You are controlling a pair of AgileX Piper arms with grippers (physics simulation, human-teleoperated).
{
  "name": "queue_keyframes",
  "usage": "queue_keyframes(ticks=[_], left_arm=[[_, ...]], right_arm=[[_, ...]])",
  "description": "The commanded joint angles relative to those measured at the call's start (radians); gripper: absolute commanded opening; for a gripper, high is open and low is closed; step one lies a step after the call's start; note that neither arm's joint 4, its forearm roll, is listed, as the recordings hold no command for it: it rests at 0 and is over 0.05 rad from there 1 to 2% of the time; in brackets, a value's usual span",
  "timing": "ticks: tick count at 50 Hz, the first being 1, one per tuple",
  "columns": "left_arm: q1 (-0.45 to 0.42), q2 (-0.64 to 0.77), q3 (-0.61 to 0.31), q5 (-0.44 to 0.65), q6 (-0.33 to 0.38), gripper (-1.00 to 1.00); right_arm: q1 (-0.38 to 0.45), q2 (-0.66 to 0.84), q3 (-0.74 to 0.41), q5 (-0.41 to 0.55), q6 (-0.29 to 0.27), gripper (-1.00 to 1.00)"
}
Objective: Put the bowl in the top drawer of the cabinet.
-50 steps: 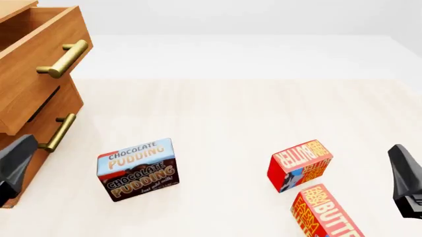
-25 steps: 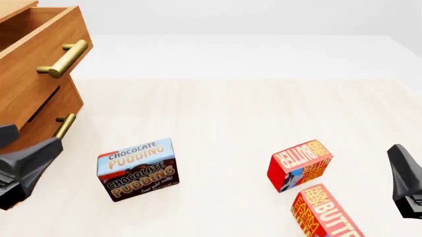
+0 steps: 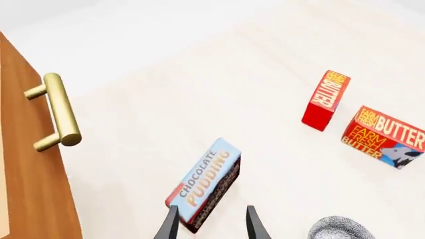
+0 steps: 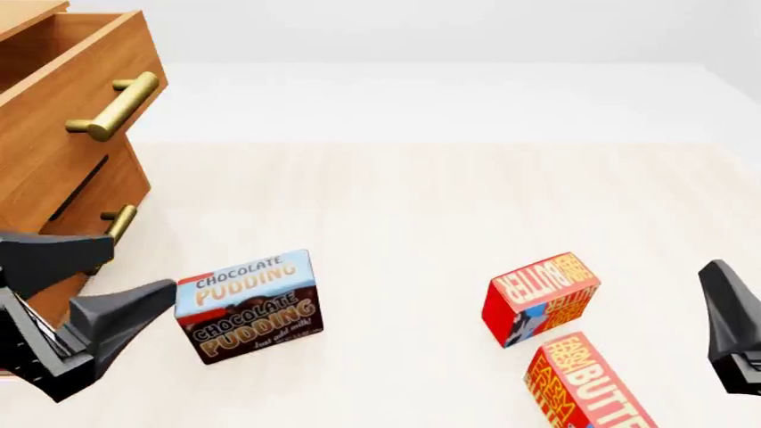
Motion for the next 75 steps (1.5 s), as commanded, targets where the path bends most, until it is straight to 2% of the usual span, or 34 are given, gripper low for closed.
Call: queue_keyframes(ticks=[1,8,25,29,30,52,75], left_arm=[[-0.074,0.061,-0.015,0.005,-0.003,1.0],[-0.143,0.116,0.016,-0.04,-0.033,1.0],[-0.191,0.18,0.055,-0.08,-0.051,1.0],[-0.229,0.218,0.071,-0.126,-0.079,1.0],[-0.305,0.316,0.094,-0.225,-0.133,1.0],[-0.351,0.344,0.11,-0.236,-0.162,1.0],[-0.411,0.443,0.156,-0.345,-0.219,1.0]], right_arm=[[0.0,0.0,0.0,-0.002,0.002,1.0],[0.002,0.0,0.0,-0.005,0.004,1.0],[-0.008,0.0,0.0,-0.013,0.005,1.0],[-0.003,0.0,0.0,-0.014,0.008,1.0],[-0.004,0.0,0.0,-0.017,0.007,1.0],[0.0,0.0,0.0,-0.02,0.006,1.0],[0.001,0.0,0.0,-0.024,0.006,1.0]])
